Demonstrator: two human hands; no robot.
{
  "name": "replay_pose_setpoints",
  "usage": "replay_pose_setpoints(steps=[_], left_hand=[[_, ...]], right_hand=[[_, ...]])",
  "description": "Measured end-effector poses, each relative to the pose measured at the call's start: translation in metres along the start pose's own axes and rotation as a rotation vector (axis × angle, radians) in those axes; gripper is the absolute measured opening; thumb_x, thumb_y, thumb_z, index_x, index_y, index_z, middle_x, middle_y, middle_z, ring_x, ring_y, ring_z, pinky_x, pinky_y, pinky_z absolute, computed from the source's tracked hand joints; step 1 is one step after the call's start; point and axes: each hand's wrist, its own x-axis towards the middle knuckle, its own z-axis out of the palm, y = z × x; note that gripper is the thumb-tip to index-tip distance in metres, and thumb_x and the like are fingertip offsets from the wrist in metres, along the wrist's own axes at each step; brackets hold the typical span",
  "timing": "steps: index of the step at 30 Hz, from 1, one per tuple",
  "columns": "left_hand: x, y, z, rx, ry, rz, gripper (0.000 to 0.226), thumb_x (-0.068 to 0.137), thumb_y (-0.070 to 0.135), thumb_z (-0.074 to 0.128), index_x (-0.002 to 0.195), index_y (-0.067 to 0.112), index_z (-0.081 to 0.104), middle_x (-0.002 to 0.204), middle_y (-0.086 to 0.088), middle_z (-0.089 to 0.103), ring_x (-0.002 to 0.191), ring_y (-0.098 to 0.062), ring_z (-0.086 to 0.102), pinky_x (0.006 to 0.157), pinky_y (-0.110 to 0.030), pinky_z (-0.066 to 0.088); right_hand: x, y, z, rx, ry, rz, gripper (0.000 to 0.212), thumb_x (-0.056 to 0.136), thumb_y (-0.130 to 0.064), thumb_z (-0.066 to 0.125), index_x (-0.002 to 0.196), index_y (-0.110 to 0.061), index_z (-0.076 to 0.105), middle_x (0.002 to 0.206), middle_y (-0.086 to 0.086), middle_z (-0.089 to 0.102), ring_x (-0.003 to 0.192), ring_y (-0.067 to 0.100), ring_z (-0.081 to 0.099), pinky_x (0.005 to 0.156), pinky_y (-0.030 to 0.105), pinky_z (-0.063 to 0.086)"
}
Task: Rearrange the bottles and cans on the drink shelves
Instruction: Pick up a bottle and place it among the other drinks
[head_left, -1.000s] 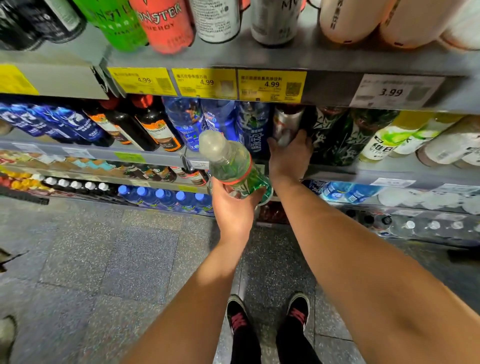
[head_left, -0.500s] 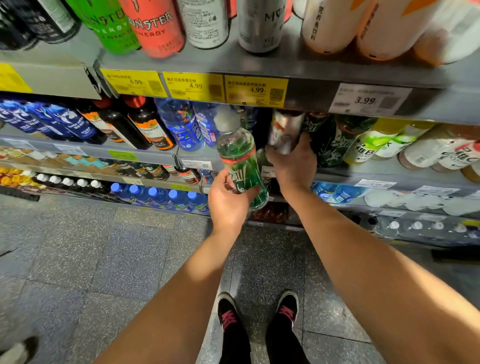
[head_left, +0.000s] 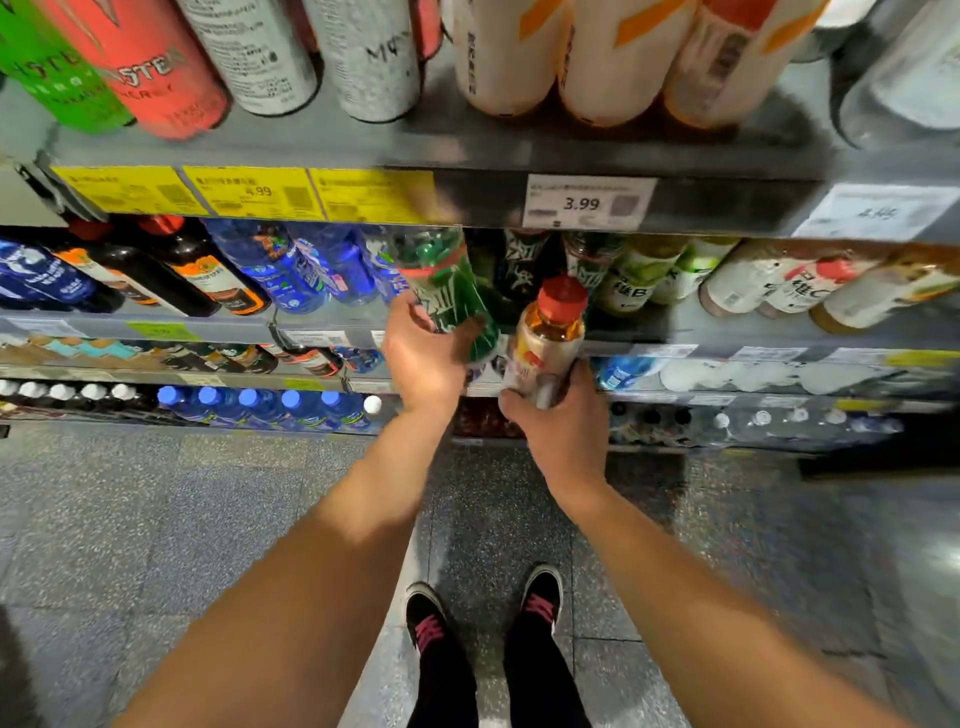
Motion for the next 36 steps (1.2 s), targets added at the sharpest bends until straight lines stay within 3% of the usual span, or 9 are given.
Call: replay_pose_setpoints(steps=[6, 10, 15, 17, 20, 25, 28, 32, 36], left_hand=[[0.011, 0.010, 0.017, 0.031, 0.037, -0.026, 0.072, 0.068, 0.041, 0.089, 0.129, 0.014, 0.062, 0.099, -0.003, 0.065, 0.088, -0.020, 0.059, 0.079, -0.034, 0.048], [0.032, 0.021, 0.027, 0.004, 0.050, 0.010, 0.045, 0.069, 0.031, 0.089, 0.095, 0.005, 0.062, 0.072, -0.001, 0.049, 0.062, -0.015, 0.043, 0.065, -0.035, 0.039], [0.021, 0.010, 0.041, 0.000, 0.179, 0.121, 0.068, 0.068, 0.024, 0.091, 0.124, 0.006, 0.058, 0.103, 0.003, 0.051, 0.092, -0.014, 0.051, 0.083, -0.021, 0.043], [0.018, 0.007, 0.049, 0.017, 0.209, 0.158, 0.067, 0.068, 0.023, 0.091, 0.123, 0.004, 0.057, 0.104, 0.001, 0.051, 0.094, -0.015, 0.049, 0.082, -0.016, 0.037], [0.022, 0.005, 0.057, 0.005, 0.226, 0.138, 0.067, 0.066, 0.022, 0.092, 0.118, 0.002, 0.055, 0.103, -0.002, 0.051, 0.099, -0.022, 0.054, 0.090, -0.028, 0.043], [0.026, 0.005, 0.058, 0.011, 0.184, 0.122, 0.072, 0.066, 0.024, 0.093, 0.121, 0.003, 0.053, 0.114, -0.008, 0.058, 0.106, -0.021, 0.054, 0.089, -0.018, 0.037], [0.017, 0.014, 0.044, 0.027, 0.168, 0.052, 0.073, 0.064, 0.025, 0.093, 0.119, 0.001, 0.052, 0.116, -0.013, 0.057, 0.108, -0.027, 0.054, 0.092, -0.026, 0.040], [-0.020, 0.036, 0.012, -0.013, 0.152, 0.027, 0.032, 0.078, 0.022, 0.084, 0.098, 0.009, 0.061, 0.096, -0.004, 0.059, 0.094, -0.027, 0.061, 0.089, -0.037, 0.047], [-0.061, 0.073, -0.013, -0.141, -0.177, 0.053, 0.024, 0.090, 0.019, 0.073, 0.070, 0.020, 0.060, 0.068, 0.004, 0.058, 0.061, 0.000, 0.051, 0.066, -0.022, 0.042]], right_hand=[[0.003, 0.001, -0.017, -0.008, -0.060, 0.035, 0.052, 0.070, -0.043, 0.085, 0.106, -0.020, 0.054, 0.093, -0.006, 0.067, 0.083, 0.016, 0.067, 0.072, 0.034, 0.054], [0.003, 0.004, -0.024, 0.001, -0.086, 0.004, 0.051, 0.071, -0.039, 0.087, 0.104, -0.022, 0.052, 0.093, -0.009, 0.064, 0.082, 0.012, 0.064, 0.070, 0.029, 0.051], [0.002, 0.010, -0.026, 0.033, -0.116, -0.007, 0.055, 0.068, -0.035, 0.089, 0.108, -0.018, 0.055, 0.096, -0.005, 0.072, 0.084, 0.014, 0.069, 0.069, 0.031, 0.055], [0.006, 0.014, -0.027, 0.042, -0.132, 0.013, 0.055, 0.067, -0.037, 0.089, 0.107, -0.021, 0.055, 0.094, -0.008, 0.072, 0.084, 0.012, 0.070, 0.073, 0.035, 0.058], [0.010, 0.017, -0.031, 0.047, -0.153, 0.034, 0.050, 0.069, -0.035, 0.088, 0.105, -0.022, 0.055, 0.089, -0.015, 0.067, 0.081, 0.005, 0.067, 0.073, 0.034, 0.058], [0.011, 0.017, -0.038, 0.035, -0.140, 0.024, 0.055, 0.069, -0.035, 0.089, 0.111, -0.019, 0.057, 0.099, -0.008, 0.071, 0.087, 0.012, 0.068, 0.075, 0.032, 0.056], [0.005, 0.013, -0.048, 0.031, -0.166, 0.028, 0.058, 0.067, -0.040, 0.089, 0.111, -0.022, 0.058, 0.101, -0.008, 0.072, 0.088, 0.011, 0.069, 0.076, 0.037, 0.059], [-0.006, -0.009, -0.070, -0.018, -0.164, -0.001, 0.060, 0.062, -0.046, 0.088, 0.108, -0.021, 0.058, 0.098, -0.004, 0.074, 0.086, 0.016, 0.070, 0.072, 0.038, 0.058], [-0.017, -0.042, -0.094, -0.024, -0.158, 0.012, 0.047, 0.067, -0.046, 0.086, 0.099, -0.024, 0.060, 0.086, -0.009, 0.072, 0.077, 0.015, 0.069, 0.064, 0.033, 0.054]])
